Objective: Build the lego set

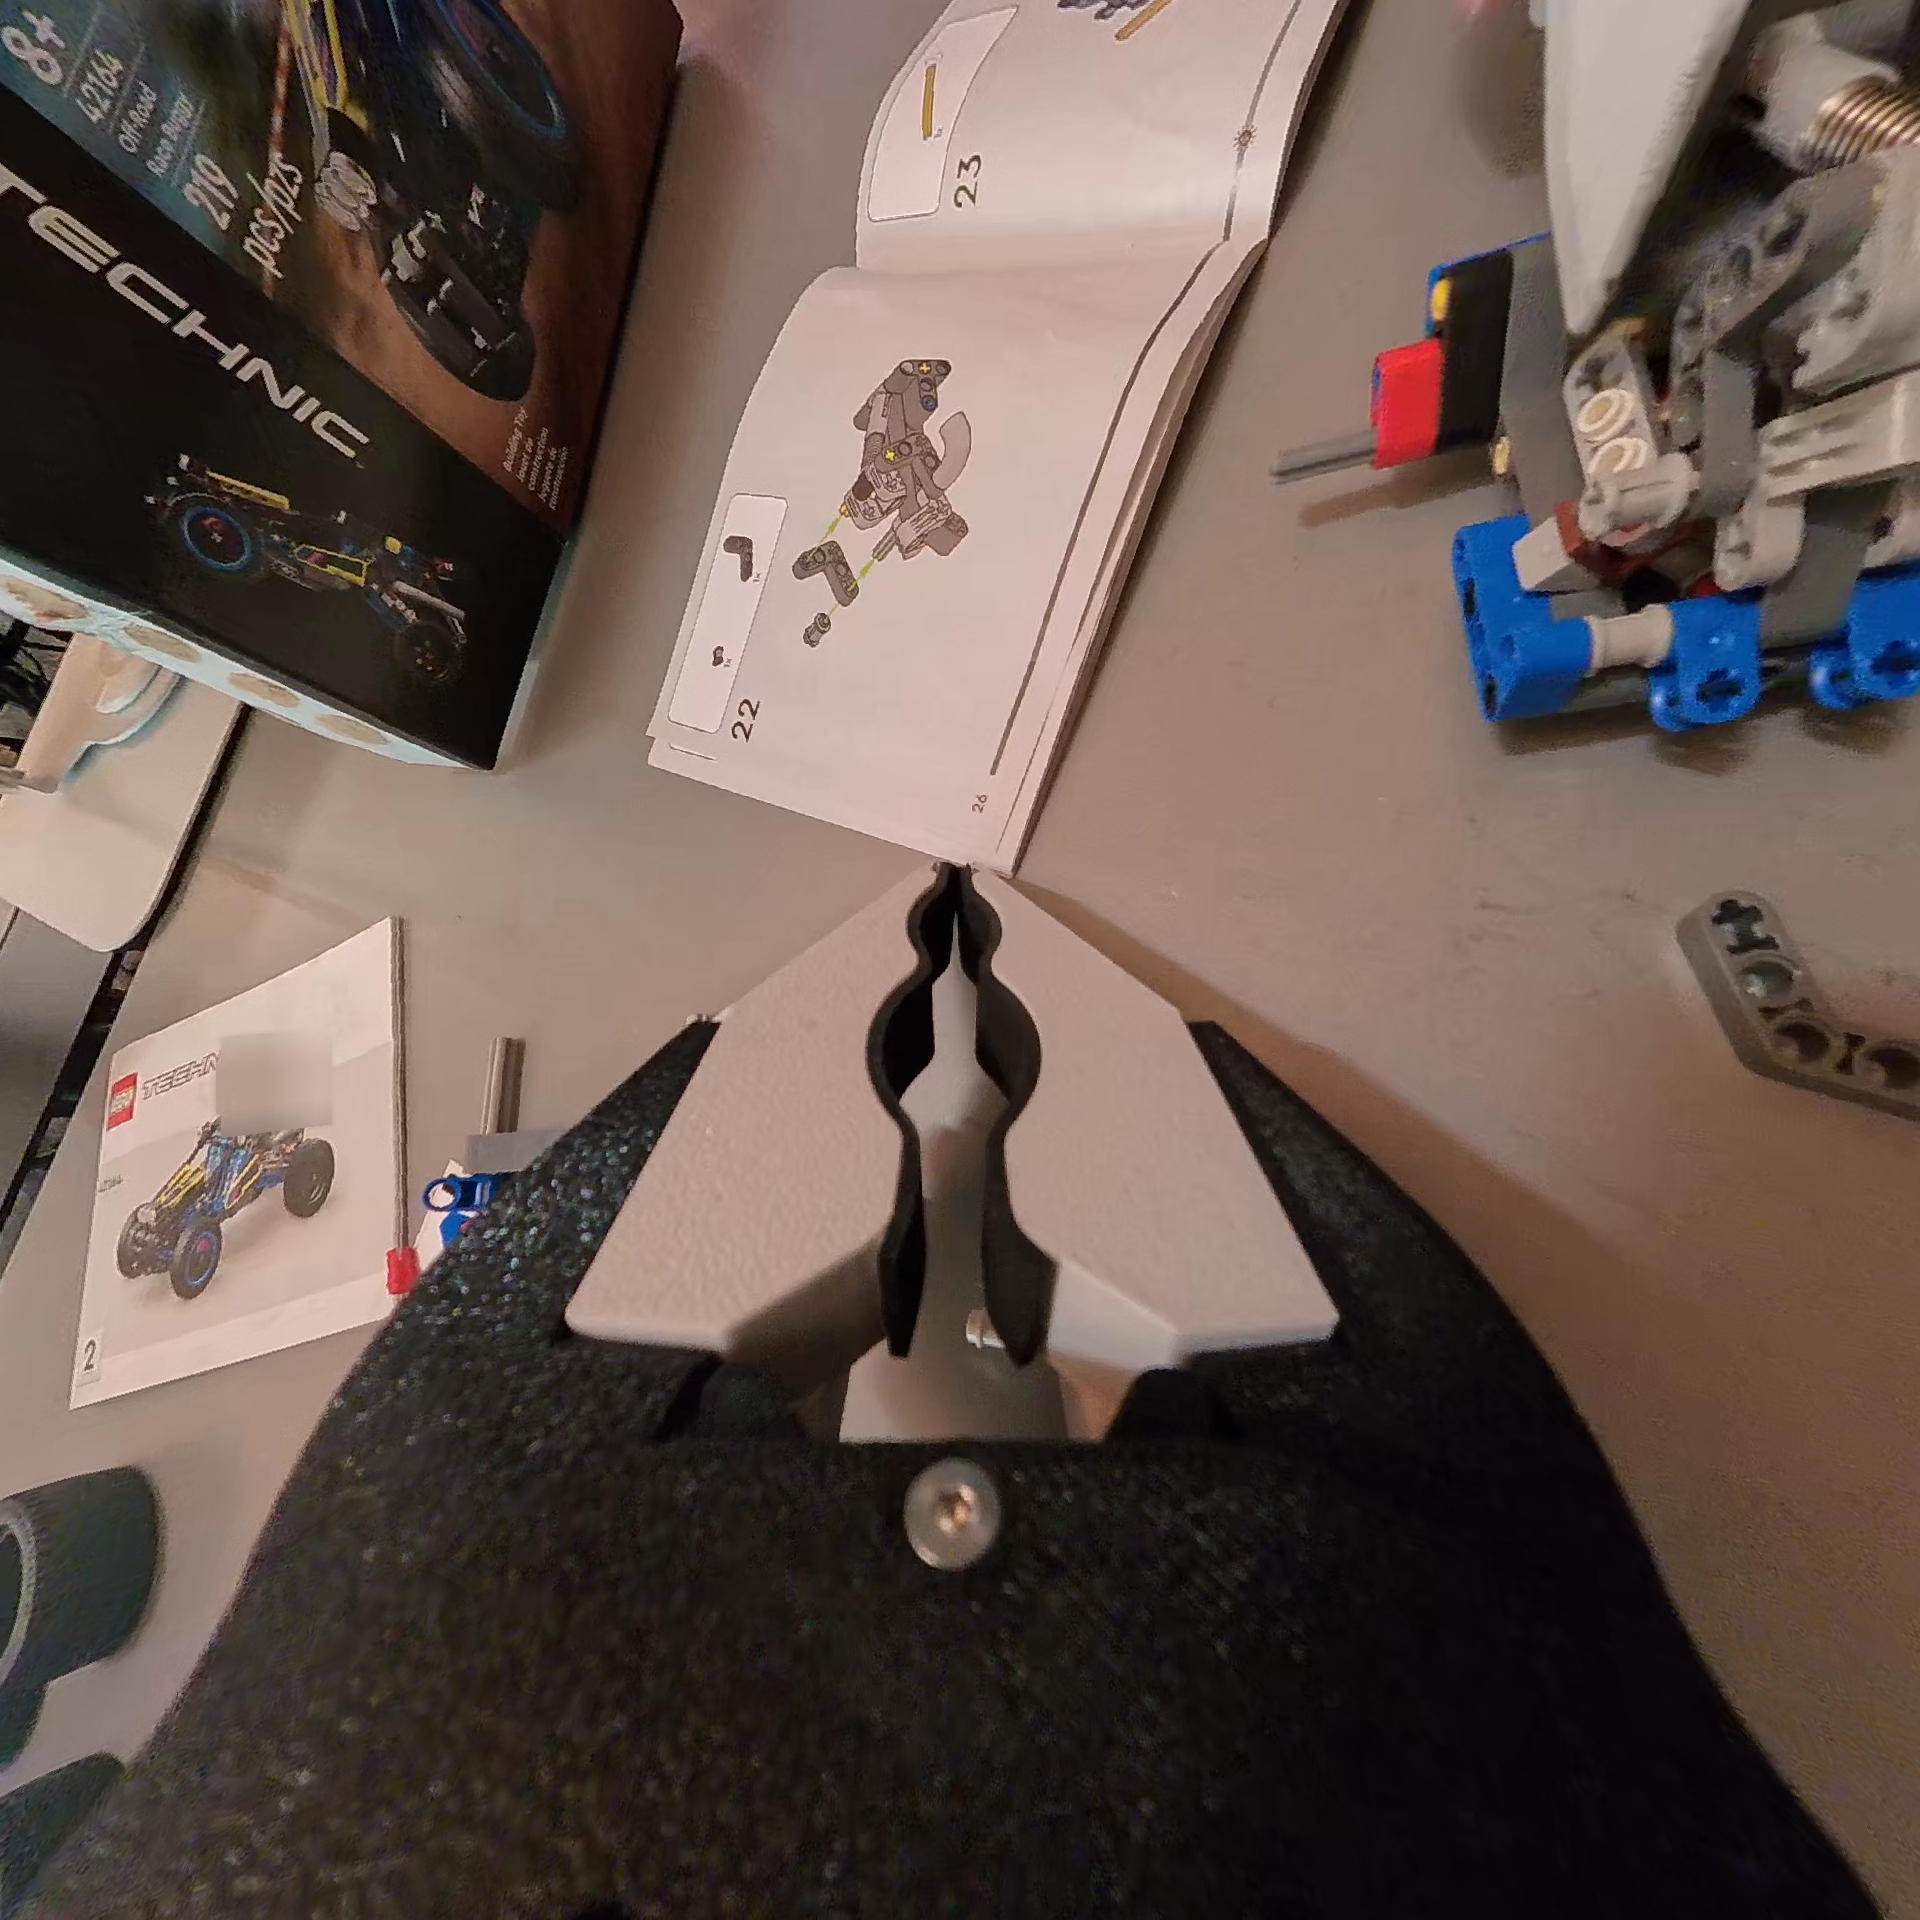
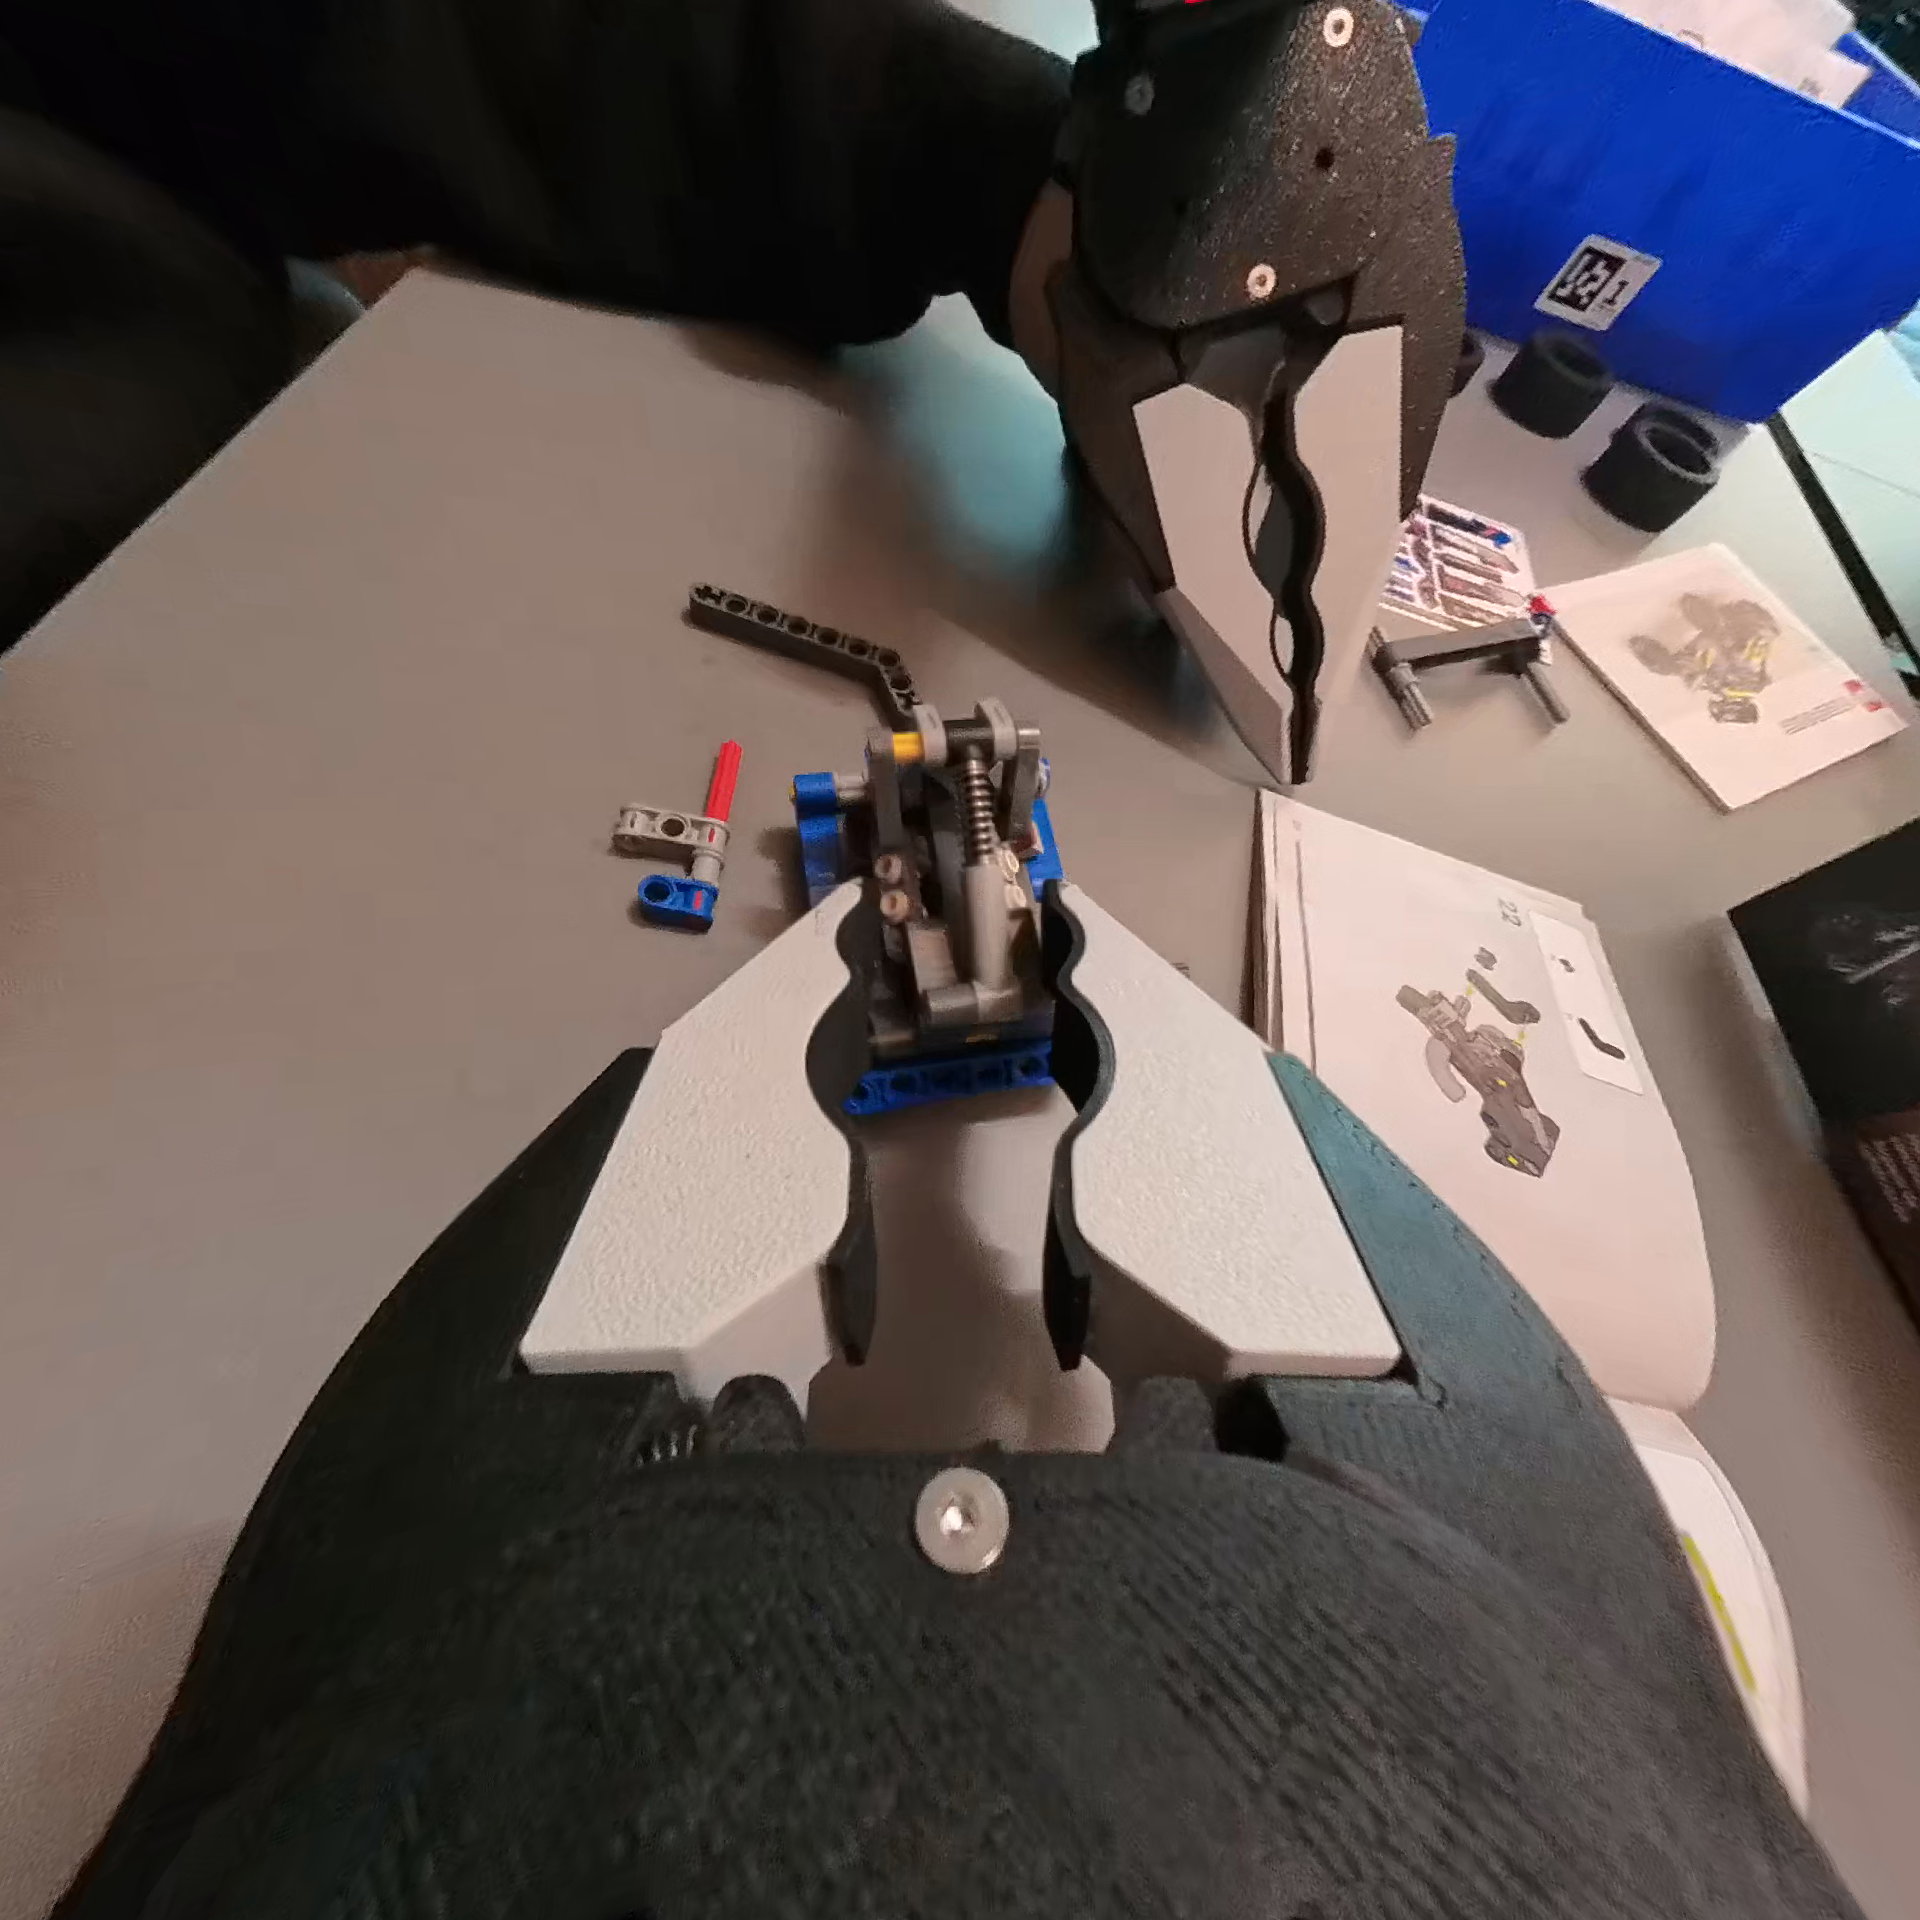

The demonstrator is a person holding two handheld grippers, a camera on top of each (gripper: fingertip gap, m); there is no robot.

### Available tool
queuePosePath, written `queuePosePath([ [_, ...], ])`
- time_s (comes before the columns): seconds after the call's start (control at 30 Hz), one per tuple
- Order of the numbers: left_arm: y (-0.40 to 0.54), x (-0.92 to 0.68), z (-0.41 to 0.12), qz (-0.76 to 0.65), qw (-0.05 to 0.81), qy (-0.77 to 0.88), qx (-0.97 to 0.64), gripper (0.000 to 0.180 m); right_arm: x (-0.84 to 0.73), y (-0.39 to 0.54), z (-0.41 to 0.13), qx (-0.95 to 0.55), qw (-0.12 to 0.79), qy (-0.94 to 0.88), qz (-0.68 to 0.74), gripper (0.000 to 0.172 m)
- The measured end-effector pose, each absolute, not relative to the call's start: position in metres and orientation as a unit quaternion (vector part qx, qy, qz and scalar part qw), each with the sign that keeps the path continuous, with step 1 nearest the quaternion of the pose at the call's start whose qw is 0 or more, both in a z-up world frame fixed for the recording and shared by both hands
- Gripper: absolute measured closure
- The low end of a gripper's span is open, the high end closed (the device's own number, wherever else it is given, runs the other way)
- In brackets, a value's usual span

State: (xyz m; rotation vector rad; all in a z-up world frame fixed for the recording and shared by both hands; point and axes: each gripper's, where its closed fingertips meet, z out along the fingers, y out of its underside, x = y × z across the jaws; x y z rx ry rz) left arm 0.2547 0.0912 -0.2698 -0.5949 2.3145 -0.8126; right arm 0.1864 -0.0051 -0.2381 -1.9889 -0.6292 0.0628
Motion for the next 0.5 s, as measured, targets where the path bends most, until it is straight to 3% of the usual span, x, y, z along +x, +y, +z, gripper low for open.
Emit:
queuePosePath([
  [0.2,0.0910,0.2545,-0.2697,-0.306,0.306,0.874,-0.222,0.180,0.1859,-0.0042,-0.2409,-0.830,0.492,-0.261,0.032,0.146],
  [0.3,0.0910,0.2545,-0.2696,-0.306,0.306,0.874,-0.221,0.180,0.1867,-0.0066,-0.2344,-0.825,0.503,-0.257,0.040,0.159],
  [0.5,0.0909,0.2546,-0.2696,-0.307,0.306,0.874,-0.221,0.180,0.1840,-0.0068,-0.2409,-0.833,0.485,-0.261,0.047,0.164],
])
